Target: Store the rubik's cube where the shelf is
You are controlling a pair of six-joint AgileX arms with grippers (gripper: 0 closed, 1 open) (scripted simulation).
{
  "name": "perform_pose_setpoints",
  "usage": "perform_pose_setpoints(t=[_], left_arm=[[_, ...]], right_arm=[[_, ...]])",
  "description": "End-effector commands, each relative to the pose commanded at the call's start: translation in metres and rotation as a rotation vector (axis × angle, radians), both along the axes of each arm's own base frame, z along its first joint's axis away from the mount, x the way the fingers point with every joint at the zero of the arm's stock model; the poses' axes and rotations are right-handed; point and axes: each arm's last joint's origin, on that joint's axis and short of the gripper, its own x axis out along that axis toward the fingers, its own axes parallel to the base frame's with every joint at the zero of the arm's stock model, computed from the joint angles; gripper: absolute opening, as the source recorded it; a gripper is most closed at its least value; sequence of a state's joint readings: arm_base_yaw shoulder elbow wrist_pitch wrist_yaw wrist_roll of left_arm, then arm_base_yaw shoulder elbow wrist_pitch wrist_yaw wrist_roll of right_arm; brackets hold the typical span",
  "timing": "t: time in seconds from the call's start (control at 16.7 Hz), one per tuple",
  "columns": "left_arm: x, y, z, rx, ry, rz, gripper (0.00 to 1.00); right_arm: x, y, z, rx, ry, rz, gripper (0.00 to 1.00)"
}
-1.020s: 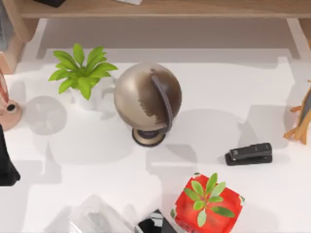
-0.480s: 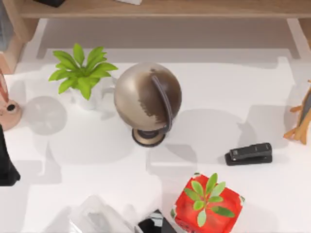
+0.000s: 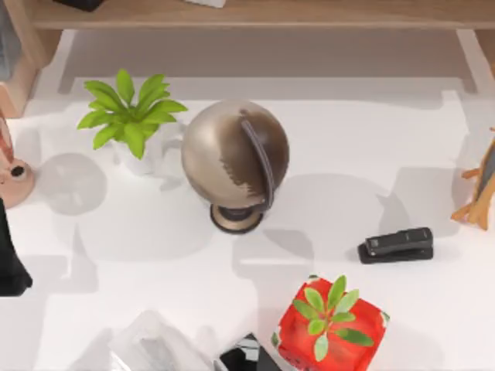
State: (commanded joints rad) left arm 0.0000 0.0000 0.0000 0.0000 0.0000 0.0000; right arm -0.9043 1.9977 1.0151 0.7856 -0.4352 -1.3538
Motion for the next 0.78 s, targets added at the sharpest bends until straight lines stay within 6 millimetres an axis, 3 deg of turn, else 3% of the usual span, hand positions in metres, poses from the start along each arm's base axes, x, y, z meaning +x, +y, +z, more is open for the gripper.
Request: perform_pose_setpoints(t=[0.18, 0.36, 0.54, 0.78], left_arm=[[0.000, 0.000, 0.000, 0.000, 0.000, 0.000, 1.00], [0.000, 0.000, 0.000, 0.000, 0.000, 0.000, 1.00], [0.000, 0.000, 0.000, 0.000, 0.000, 0.000, 1.00], [0.000, 0.000, 0.000, 0.000, 0.000, 0.000, 1.00]], right_arm=[[0.035, -0.018, 0.038, 0.157, 0.035, -0.058, 1.00], [0.075, -0.014, 0.076, 0.338, 0.101, -0.092, 1.00], [0.113, 0.011, 0.100, 0.535, 0.220, -0.119, 1.00], [0.152, 0.059, 0.107, 0.773, 0.446, -0.175, 1.00]])
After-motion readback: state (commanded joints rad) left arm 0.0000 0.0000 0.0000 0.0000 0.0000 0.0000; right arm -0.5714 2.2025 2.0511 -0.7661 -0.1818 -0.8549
